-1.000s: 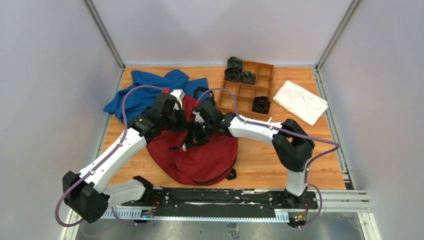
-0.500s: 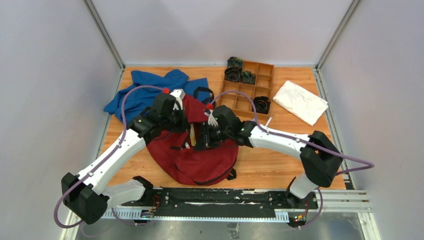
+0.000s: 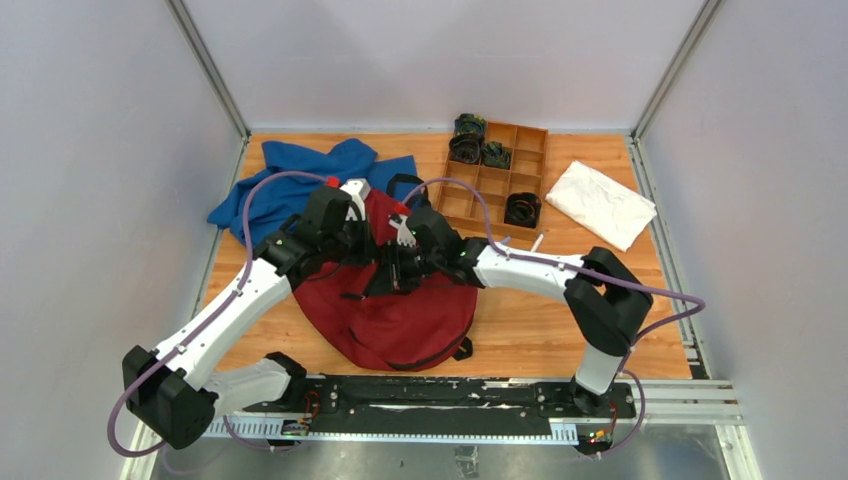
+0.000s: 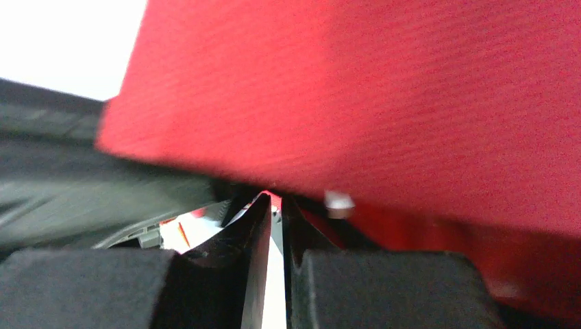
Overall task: Pack the student bag
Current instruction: Place the stationery in the student bag, then pick up the stationery from the center of the board.
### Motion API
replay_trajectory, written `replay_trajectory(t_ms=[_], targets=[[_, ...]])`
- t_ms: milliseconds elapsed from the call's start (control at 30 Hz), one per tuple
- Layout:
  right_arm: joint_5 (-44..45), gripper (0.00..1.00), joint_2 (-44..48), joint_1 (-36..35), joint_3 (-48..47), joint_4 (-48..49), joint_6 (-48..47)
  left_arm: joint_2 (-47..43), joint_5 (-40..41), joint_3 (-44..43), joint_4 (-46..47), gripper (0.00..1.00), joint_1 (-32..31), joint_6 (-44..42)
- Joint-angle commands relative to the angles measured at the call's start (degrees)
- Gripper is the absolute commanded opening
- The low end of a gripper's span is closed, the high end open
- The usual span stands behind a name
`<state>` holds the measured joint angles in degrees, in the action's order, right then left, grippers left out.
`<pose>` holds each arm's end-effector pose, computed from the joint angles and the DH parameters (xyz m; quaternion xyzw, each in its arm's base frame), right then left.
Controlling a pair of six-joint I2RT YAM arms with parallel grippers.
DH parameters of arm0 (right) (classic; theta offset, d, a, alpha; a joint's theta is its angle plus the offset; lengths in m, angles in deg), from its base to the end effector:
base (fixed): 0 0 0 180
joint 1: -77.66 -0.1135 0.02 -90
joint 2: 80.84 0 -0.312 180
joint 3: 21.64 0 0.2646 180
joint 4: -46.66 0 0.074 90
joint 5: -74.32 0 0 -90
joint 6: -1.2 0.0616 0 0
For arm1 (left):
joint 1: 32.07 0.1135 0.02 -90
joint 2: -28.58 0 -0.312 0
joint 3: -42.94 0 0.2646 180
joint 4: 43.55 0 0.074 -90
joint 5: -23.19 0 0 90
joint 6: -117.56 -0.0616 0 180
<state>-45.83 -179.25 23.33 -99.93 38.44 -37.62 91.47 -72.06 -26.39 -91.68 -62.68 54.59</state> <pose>0.2233 0.3642 0.2707 -0.1560 0.8252 0.5291 0.1217 0.2053 -0.1280 0.3309 0.0472 0.9105 -0.2337 0.3380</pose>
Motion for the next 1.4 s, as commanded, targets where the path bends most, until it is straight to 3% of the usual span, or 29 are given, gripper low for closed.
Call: replay_trajectory(t_ms=[0, 67, 233, 367, 467, 533, 567, 733, 1000, 1100, 1200, 1367], targets=[[0.88, 0.15, -1.55, 3.68, 0.03, 3.64, 1.42, -1.58, -2.72, 0.6, 1.45, 0.0, -0.41, 0.46], [1.31, 0.16, 1.4, 4.52, 1.97, 3.1, 0.5, -1.73, -3.04, 0.67, 1.54, 0.0, -0.41, 0.37], [7.52, 0.19, 13.19, 6.8, 5.85, -9.11, -6.1, -1.74, -3.25, 0.43, 1.78, 0.0, -0.41, 0.2], [22.76, 0.24, 22.18, 13.13, 9.4, -22.76, -10.37, -1.86, -4.06, 0.43, 2.49, 0.0, -0.41, 0.46], [35.5, 0.39, 24.87, 20.9, 10.55, -32.85, -12.41, -1.68, -4.5, 0.59, 3.04, 0.0, -0.41, 0.57], [41.83, 0.6, 23.96, 24.7, 10.05, -37.36, -14.75, -1.49, -4.66, 0.95, 3.7, 0.0, -0.41, 0.7], [43.71, 0.63, 22.53, 26.34, 9.55, -38.61, -15.64, -1.19, -4.74, 1.16, 4.01, 0.0, -0.41, 0.86], [43.31, 0.64, 12.85, 35.3, 7.13, -39.61, -19.17, -0.43, -5.47, 1.51, 4.51, 0.0, -0.41, 1.02], [37.95, 0.65, 1.9, 39.27, 4.54, -34.7, -22.06, -0.57, -5.51, 1.97, 4.97, 0.0, -0.41, 1.39], [38.23, 0.62, 0.31, 40.78, 5.17, -33.11, -21.13, -0.82, -5.4, 2.21, 5.42, 0.0, -0.41, 1.71], [38.62, 0.51, -0.45, 41.84, 6.36, -31.9, -20.43, -0.82, -5.34, 2.0, 5.35, 0.0, -0.41, 1.63], [37.26, 0.07, 2.41, 43.29, 9.49, -30.99, -18.76, -0.44, -5.99, 1.75, 5.36, 0.0, -0.41, 1.5]])
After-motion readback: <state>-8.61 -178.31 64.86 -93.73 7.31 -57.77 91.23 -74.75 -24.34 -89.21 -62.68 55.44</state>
